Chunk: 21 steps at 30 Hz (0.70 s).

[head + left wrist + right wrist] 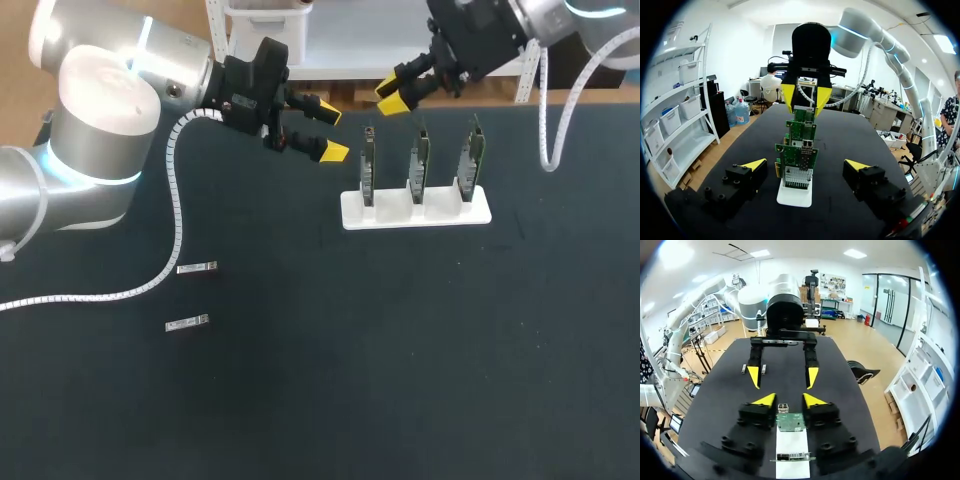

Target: Pick up the optical module with the left hand, and insert it into the network port with the right hand.

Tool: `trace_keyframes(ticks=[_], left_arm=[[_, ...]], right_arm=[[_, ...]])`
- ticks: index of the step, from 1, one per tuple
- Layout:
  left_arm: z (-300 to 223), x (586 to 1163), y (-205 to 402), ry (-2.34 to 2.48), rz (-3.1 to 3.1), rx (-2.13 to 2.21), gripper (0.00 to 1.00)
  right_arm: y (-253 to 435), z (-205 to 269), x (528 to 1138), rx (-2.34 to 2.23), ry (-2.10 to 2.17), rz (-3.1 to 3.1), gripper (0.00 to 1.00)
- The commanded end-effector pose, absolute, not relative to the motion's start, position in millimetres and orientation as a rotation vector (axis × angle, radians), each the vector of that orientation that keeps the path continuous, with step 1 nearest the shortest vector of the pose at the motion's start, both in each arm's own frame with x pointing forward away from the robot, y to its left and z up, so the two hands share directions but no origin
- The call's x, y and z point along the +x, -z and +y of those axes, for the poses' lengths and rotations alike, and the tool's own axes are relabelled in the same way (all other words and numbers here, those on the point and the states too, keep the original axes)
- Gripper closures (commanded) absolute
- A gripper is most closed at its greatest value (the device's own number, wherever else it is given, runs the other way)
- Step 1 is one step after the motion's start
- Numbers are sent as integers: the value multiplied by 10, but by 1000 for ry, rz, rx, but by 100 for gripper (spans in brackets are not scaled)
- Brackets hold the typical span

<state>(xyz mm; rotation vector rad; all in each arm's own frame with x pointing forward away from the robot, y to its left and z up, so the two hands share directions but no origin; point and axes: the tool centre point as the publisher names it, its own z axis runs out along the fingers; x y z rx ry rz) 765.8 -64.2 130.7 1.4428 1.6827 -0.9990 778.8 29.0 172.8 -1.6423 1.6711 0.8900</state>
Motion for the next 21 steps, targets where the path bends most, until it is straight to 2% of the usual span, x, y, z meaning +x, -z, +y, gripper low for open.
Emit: trace_keyframes(ticks=[1,21], left_arm=[[-646,7674,-1313,1001,1687,1447,0],[-646,7674,-1313,1001,1687,1447,0]], right_arm=[[-1717,312,7722,-1633,-868,1667,100],[-1597,443,7758,-1675,-889,1666,100]])
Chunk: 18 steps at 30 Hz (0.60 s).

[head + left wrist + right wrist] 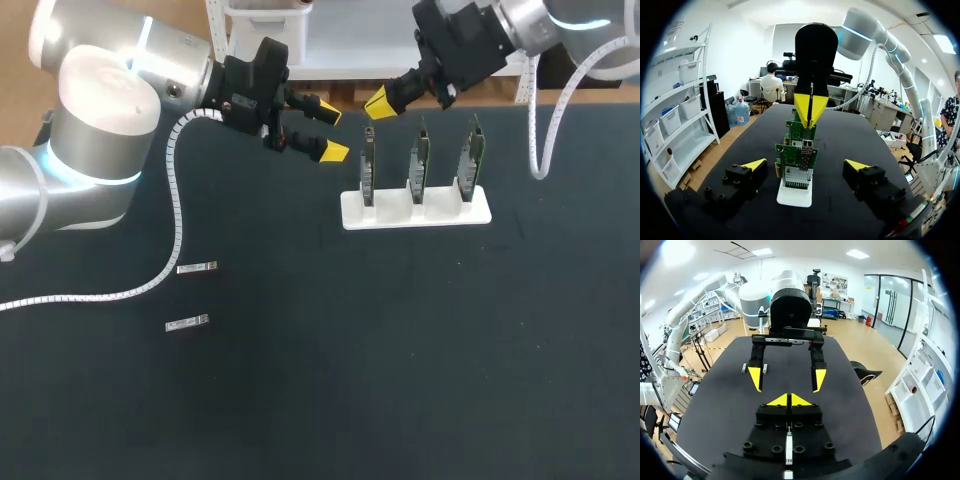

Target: Pick up the optical module with the left hand, and insert it into the network port with the right hand.

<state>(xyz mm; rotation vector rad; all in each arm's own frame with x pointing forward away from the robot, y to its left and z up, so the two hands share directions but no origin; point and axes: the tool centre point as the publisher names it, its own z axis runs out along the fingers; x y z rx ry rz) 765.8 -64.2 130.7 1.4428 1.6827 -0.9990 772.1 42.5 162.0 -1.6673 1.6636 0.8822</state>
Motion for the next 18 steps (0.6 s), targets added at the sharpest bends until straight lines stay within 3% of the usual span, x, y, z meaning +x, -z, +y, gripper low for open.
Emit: trace_keyframes(ticks=[1,18], left_arm=[[-646,7674,-1313,1001,1687,1447,0],[-646,7674,-1313,1001,1687,1447,0]], right_arm=[[-1587,444,7755,-1678,-889,1669,100],[-1483,468,7713,-1684,-898,1692,100]])
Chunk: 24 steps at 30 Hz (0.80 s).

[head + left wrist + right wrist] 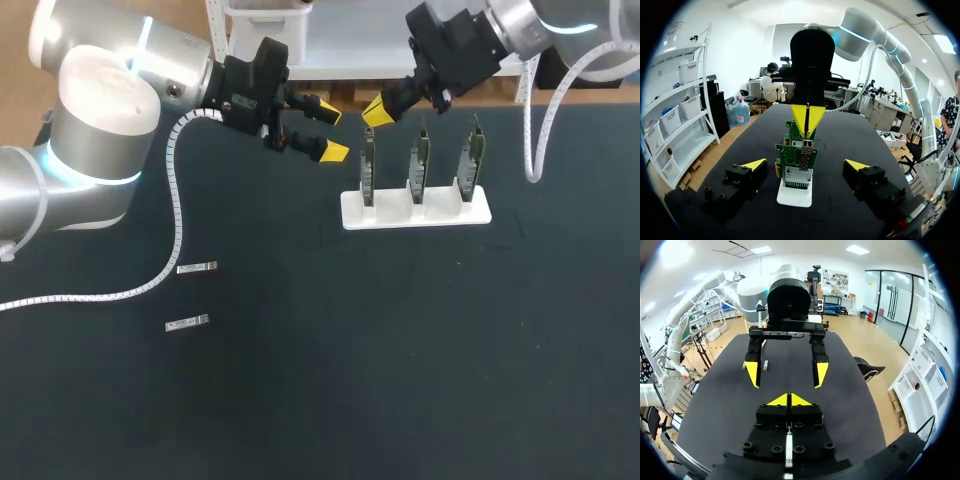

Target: Pick up the optical module with the left hand, and insert it into the network port with the right hand.

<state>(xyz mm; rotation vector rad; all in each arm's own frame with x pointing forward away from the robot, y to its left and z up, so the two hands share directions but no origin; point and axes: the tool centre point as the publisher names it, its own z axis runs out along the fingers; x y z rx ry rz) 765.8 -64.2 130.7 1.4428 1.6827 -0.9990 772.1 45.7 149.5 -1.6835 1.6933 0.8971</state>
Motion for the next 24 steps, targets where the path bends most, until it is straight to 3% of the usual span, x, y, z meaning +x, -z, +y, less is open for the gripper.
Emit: trace_keyframes(ticks=[1,24], left_arm=[[-646,7674,-1313,1001,1687,1447,0],[-646,7674,-1313,1001,1687,1447,0]], right_arm=[[-1466,473,7706,-1685,-899,1696,100],[-1363,485,7674,-1690,-893,1722,100]])
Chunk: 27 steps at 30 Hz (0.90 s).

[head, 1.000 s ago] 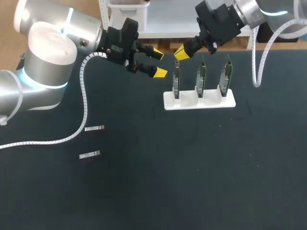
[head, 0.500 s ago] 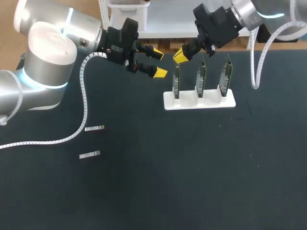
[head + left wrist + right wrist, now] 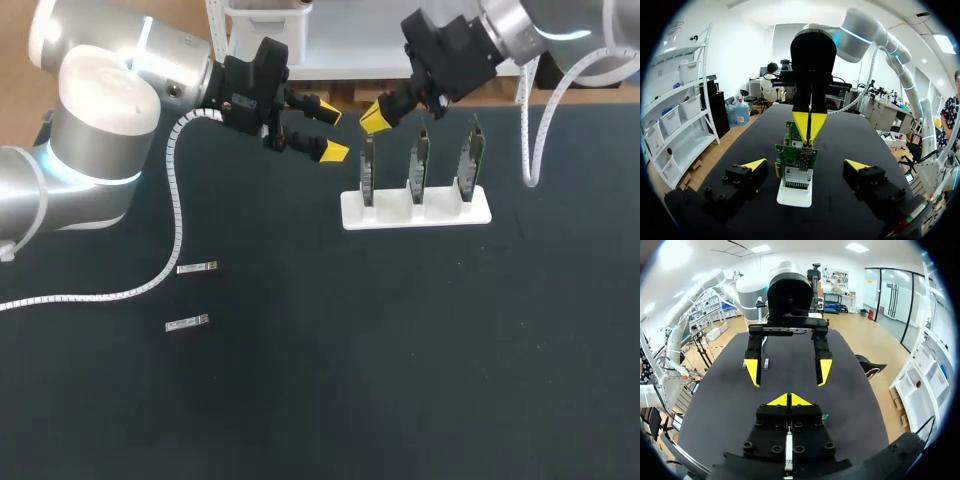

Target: Pick up the optical module with the left hand, and insert it into the network port with the right hand.

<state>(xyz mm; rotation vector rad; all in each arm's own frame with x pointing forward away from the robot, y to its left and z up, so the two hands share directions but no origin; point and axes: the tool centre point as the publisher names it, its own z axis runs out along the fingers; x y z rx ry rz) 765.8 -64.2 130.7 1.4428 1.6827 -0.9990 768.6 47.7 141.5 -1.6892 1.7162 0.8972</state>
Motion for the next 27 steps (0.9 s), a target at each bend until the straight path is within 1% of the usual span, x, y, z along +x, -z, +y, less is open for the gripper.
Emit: trace_keyframes(ticks=[1,9,17,22,27], left_arm=[[-646,7674,-1313,1001,1687,1447,0],[-646,7674,-1313,1001,1687,1447,0],[-646,7674,-1313,1001,1687,1447,0],[-646,7674,-1313,1001,1687,1447,0],[-646,7674,-1313,1001,1687,1447,0]], right_arm=[[-1356,484,7674,-1690,-893,1724,100],[-1345,479,7673,-1680,-905,1734,100],[-1633,423,7660,-1648,-926,1671,100],[-1790,237,7678,-1616,-946,1648,100],[-1744,-74,7736,-1636,-955,1667,100]])
